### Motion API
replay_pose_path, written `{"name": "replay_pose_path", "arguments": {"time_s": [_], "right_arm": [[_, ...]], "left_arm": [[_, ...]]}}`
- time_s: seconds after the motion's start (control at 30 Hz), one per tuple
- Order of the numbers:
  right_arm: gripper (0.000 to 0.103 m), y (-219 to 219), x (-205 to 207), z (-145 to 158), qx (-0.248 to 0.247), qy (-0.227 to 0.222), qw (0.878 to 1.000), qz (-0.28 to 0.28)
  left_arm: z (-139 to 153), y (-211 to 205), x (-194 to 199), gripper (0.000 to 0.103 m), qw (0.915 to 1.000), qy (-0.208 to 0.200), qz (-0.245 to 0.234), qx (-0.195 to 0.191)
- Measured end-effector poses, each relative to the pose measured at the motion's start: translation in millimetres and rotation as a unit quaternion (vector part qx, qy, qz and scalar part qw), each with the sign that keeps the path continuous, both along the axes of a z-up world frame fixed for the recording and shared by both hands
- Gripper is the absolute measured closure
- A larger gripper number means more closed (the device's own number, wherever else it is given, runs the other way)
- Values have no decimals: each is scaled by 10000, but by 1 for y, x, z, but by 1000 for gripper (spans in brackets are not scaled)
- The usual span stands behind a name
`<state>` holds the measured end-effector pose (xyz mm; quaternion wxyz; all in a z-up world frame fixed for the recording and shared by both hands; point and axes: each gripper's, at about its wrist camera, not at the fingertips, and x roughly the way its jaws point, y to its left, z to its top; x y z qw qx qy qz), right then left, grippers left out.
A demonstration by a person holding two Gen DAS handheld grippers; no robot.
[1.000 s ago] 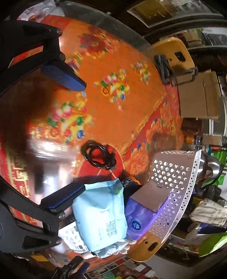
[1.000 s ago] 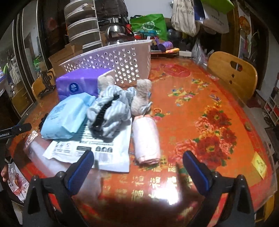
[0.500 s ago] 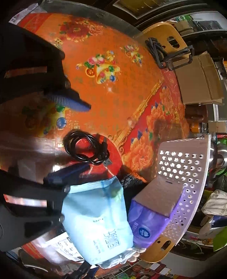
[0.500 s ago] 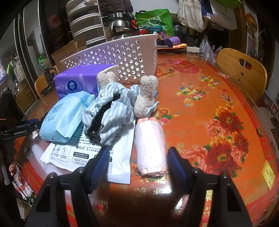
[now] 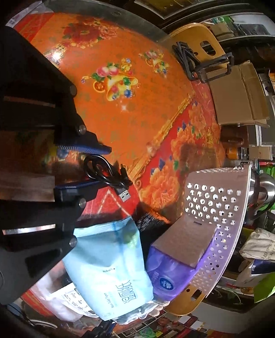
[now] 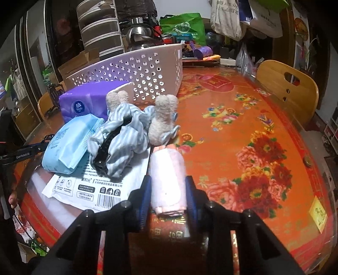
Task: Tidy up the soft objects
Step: 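Grasp the pink rolled towel with the right tool while the left tool grasps the black cable, then carry the towel with the right tool into the basket while the left tool drops the cable there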
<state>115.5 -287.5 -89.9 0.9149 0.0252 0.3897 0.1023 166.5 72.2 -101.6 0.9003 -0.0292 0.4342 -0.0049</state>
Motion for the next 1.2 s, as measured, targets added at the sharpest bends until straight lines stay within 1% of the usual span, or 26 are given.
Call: {"name": "replay_pose_path", "arguments": {"time_s": [0.13,0.17,0.2,0.27,0.63,0.83,1.0,1.2], "right_arm": [[73,-4,-1,3,16,-67,10000,-51],[73,-5,-1,4,17,-86,9999,-69],[73,-6,-2,6,47,-121,9999,-85],[73,-8,-2,11,47,-170,9998,-98],[73,-18,-1,33,144,-404,9988,-229],[73,-22,6,46,188,-525,9981,-277],[73,-20,12,62,132,-689,9972,-240],[73,-14,36,91,111,-867,9961,-87]], "left_arm": [[2,5,-1,83,10000,-34,41,-7],[2,6,-2,85,10000,-48,46,0],[4,7,-4,95,9999,-83,54,-12],[7,9,-7,96,9999,-140,58,-44],[20,11,-18,98,9993,-373,28,-100],[31,15,-17,98,9988,-424,0,-246],[45,17,-13,98,9984,-473,27,-310],[70,20,-1,98,9975,-582,-12,-407]]}}
